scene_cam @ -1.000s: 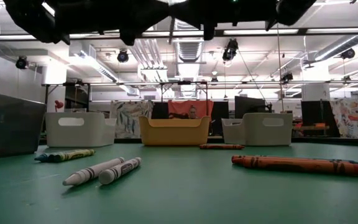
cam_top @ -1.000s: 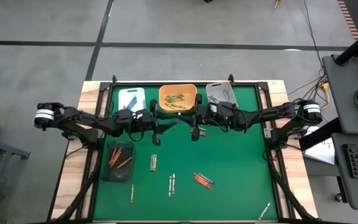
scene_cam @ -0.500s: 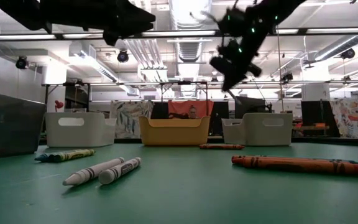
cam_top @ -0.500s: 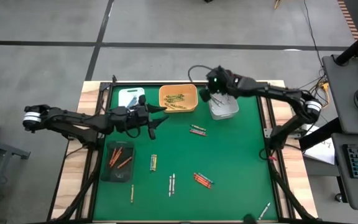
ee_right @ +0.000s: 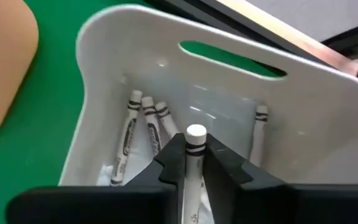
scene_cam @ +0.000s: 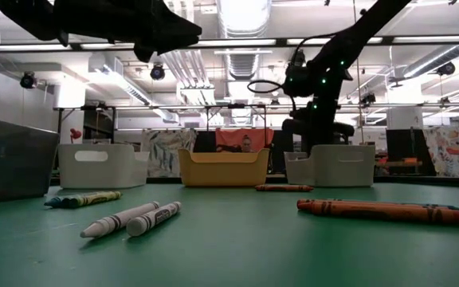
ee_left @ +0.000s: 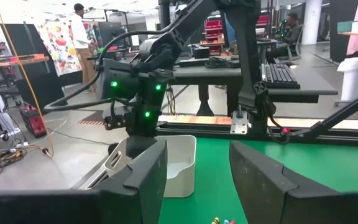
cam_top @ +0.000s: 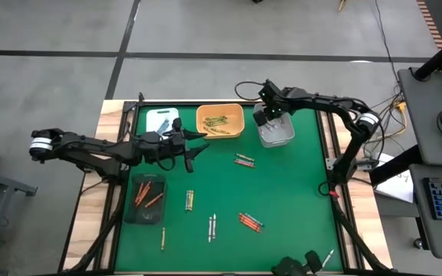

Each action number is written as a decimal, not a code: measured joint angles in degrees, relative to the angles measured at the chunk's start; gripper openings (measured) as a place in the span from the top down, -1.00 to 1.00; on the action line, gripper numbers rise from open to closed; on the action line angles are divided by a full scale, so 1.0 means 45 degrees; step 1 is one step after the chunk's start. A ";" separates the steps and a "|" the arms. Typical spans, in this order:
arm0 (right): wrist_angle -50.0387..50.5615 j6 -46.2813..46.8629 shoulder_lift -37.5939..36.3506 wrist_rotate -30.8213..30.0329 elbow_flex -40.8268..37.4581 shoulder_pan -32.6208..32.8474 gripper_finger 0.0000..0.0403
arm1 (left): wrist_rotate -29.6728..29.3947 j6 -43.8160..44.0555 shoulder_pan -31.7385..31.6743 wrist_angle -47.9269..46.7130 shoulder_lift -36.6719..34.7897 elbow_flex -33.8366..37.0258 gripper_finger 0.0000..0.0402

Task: Sort crayons
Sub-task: Put the white crayon into the gray bin, then put the blue crayon into the white bin

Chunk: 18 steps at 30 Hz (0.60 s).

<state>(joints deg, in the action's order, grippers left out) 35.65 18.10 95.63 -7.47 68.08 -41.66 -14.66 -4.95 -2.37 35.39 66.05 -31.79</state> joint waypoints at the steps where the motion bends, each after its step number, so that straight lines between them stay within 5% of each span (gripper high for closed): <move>1: -0.0038 0.0002 0.0066 -0.0003 0.0048 0.0002 0.74 | 0.0000 -0.0002 0.0000 0.0009 0.0008 0.0000 0.22; 10: -0.0075 -0.0096 -0.0204 -0.0023 0.0178 -0.0003 0.37 | 0.0000 0.0011 0.0000 0.0010 0.0026 0.0000 0.22; 18: -0.0075 -0.0149 -0.1962 -0.0024 0.0213 0.0638 0.38 | 0.0000 0.0791 0.0000 -0.0007 0.0073 0.0000 0.22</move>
<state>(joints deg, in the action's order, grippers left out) 35.31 17.43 86.80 -7.58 69.04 -38.79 -14.66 -1.39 -2.37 35.36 66.38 -31.79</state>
